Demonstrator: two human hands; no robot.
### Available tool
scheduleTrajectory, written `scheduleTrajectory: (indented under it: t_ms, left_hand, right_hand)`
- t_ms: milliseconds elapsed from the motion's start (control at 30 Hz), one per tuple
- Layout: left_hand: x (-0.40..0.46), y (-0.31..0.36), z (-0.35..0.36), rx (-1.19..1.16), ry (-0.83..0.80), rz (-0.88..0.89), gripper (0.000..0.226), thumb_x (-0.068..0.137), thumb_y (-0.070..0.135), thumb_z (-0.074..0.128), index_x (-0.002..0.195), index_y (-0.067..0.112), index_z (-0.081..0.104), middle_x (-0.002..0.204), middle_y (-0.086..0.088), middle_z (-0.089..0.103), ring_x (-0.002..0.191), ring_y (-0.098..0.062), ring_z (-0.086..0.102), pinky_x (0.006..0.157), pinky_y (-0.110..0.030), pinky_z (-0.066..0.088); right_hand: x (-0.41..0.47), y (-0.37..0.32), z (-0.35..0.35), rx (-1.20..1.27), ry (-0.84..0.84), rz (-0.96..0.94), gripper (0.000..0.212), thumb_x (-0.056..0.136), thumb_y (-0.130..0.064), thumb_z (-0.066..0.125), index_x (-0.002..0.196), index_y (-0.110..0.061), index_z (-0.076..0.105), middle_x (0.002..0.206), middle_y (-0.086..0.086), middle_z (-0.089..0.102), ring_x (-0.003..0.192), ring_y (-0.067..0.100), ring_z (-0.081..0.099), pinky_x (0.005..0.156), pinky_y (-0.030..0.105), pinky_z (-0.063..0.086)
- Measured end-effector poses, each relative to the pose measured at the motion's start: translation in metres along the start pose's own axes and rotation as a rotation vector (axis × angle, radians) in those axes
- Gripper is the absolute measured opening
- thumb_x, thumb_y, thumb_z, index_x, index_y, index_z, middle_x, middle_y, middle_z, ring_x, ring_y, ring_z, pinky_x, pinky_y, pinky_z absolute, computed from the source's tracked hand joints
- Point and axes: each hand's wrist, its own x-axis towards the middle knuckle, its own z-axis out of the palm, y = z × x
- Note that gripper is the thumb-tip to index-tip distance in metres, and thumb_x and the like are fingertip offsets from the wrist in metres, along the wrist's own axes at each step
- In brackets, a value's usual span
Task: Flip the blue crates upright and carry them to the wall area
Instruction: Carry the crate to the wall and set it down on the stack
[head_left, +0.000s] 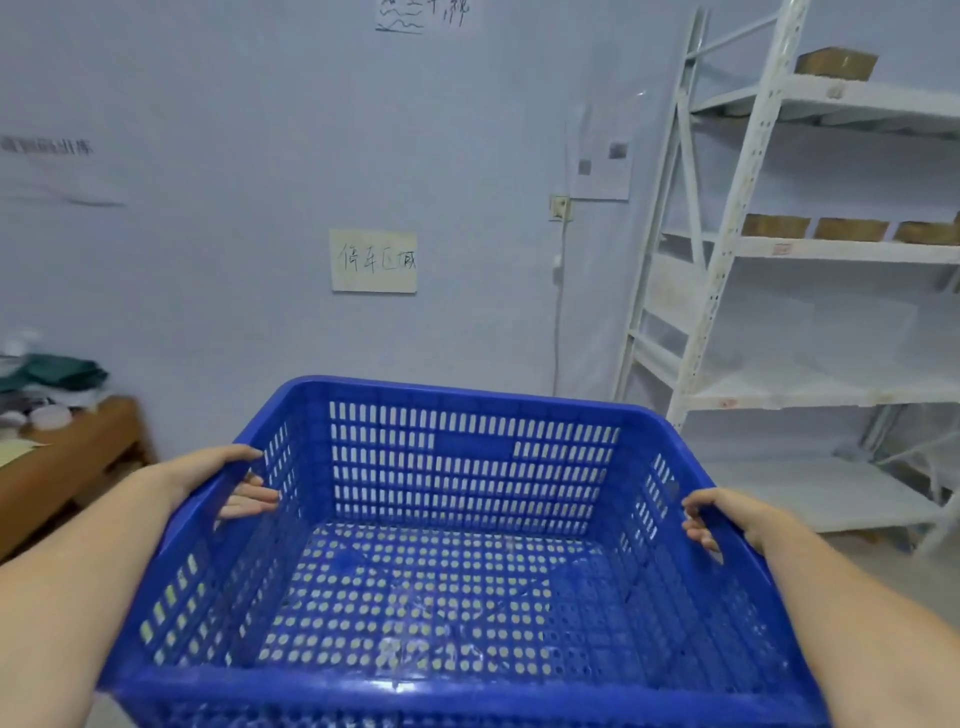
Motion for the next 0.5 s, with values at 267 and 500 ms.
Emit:
scheduleTrajectory:
  t_ms: [267, 500]
  left_hand:
    - [0.058, 0.051, -0.001, -0.058, 0.157, -0.007, 0.033, 0.092, 0.027, 0.054, 0.074, 0.000, 0.051, 0.108, -0.027, 0.061, 0.052, -0.035, 0.071, 0.041, -0.036, 0.056]
    - [0.103, 0.083, 0.004, -0.019, 0.263, 0.040, 0.031, 0.093, 0.026, 0.055, 0.074, 0.002, 0.050, 0.079, -0.022, 0.069, 0.050, -0.030, 0.071, 0.031, -0.029, 0.050]
  right_hand:
    - [0.111, -0.080, 0.035, -0.063, -0.133, -0.067, 0.027, 0.092, -0.007, 0.046, 0.065, -0.006, 0.045, 0.046, 0.012, 0.051, 0.026, 0.015, 0.047, 0.026, 0.019, 0.035]
    - [0.179, -0.131, 0.060, -0.125, -0.149, -0.100, 0.025, 0.090, -0.007, 0.044, 0.066, -0.008, 0.041, 0.045, 0.009, 0.046, 0.027, 0.014, 0.044, 0.027, 0.017, 0.032]
